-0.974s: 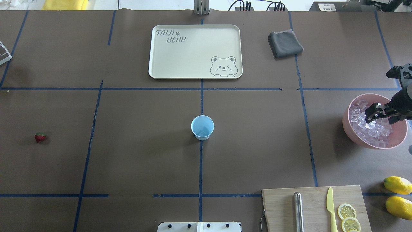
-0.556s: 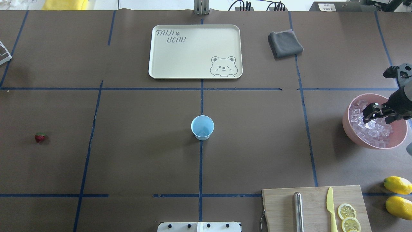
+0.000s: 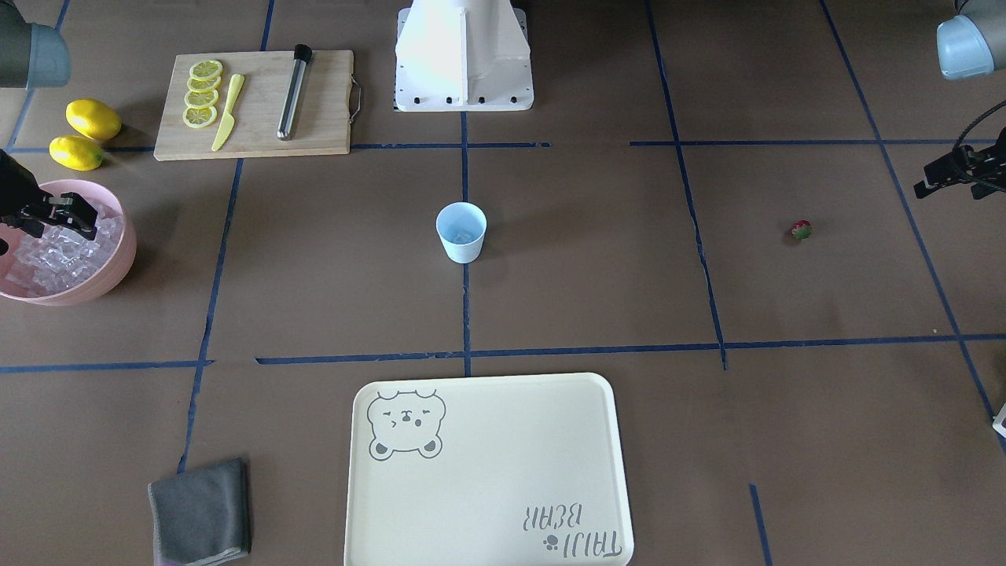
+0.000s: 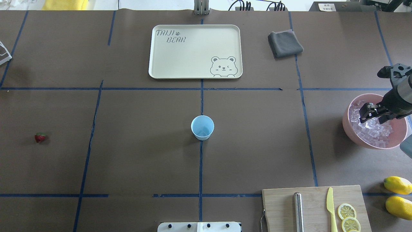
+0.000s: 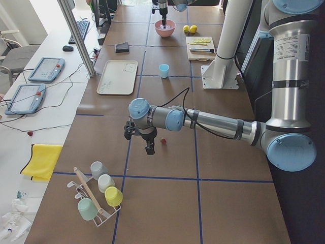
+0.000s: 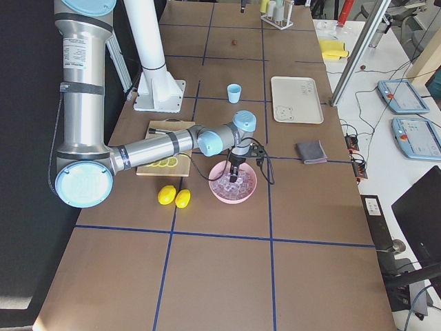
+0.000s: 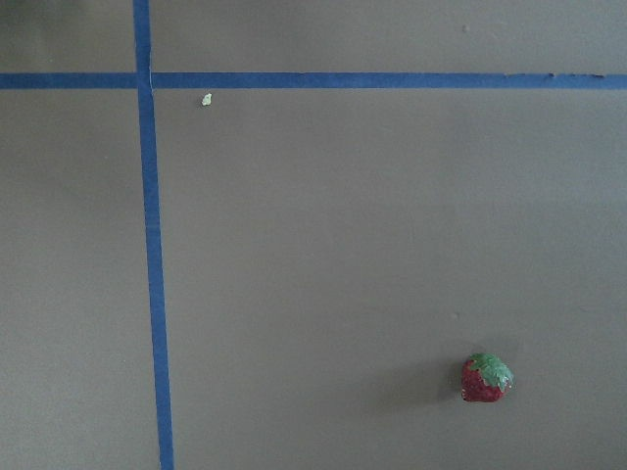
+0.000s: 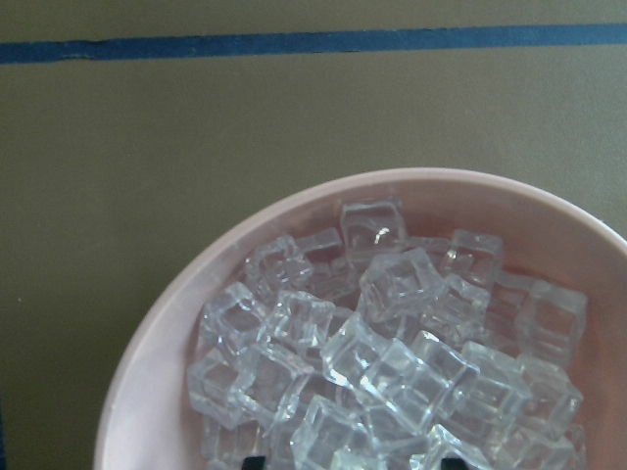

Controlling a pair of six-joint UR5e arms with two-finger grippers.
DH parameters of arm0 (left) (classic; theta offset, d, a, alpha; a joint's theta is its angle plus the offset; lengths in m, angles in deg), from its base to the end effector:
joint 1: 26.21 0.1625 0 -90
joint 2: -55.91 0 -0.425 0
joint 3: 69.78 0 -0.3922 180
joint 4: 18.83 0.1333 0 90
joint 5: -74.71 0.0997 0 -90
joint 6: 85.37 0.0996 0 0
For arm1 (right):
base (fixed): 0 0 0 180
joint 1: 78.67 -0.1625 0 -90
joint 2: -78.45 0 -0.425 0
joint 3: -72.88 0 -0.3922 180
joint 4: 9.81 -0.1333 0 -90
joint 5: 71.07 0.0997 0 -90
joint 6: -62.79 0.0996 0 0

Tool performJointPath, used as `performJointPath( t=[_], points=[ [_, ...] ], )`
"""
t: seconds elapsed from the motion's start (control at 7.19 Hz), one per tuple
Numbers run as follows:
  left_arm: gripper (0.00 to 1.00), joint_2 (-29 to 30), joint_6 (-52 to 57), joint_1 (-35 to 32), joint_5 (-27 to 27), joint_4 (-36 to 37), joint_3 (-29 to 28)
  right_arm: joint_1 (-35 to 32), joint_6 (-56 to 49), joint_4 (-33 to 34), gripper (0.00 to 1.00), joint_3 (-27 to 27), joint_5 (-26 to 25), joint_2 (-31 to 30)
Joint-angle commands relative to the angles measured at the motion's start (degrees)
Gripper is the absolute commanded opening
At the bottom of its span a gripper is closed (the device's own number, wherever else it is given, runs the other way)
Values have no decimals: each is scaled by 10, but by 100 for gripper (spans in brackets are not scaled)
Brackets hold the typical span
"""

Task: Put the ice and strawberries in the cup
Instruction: 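Lower the right gripper into the bowl and grasp another ice cube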

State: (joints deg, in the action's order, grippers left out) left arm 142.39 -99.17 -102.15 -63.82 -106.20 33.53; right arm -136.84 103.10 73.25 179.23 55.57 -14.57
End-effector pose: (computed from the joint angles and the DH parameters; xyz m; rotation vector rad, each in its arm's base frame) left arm 0.0567 -0.4678 0.5730 -0.0897 0.8493 0.0572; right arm -0.1906 -0.4472 0.5369 -0.0964 -0.7122 0.0285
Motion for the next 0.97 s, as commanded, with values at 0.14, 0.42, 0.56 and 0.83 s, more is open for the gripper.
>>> performJointPath(
  t=[0.14, 0.42, 0.56, 0.83],
  points=[
    [100, -1, 0, -1, -1, 0, 1, 0, 0, 0, 47, -1, 0, -6],
    [100, -1, 2, -1, -1, 0, 1, 0, 1, 0, 45, 0, 1, -7],
    [100, -1, 3, -2, -1, 0, 1, 0, 1, 0, 45, -1, 0, -7],
    [100, -1, 4, -4, -2, 0, 1, 1, 2, 0, 45, -1, 1, -8]
  ],
)
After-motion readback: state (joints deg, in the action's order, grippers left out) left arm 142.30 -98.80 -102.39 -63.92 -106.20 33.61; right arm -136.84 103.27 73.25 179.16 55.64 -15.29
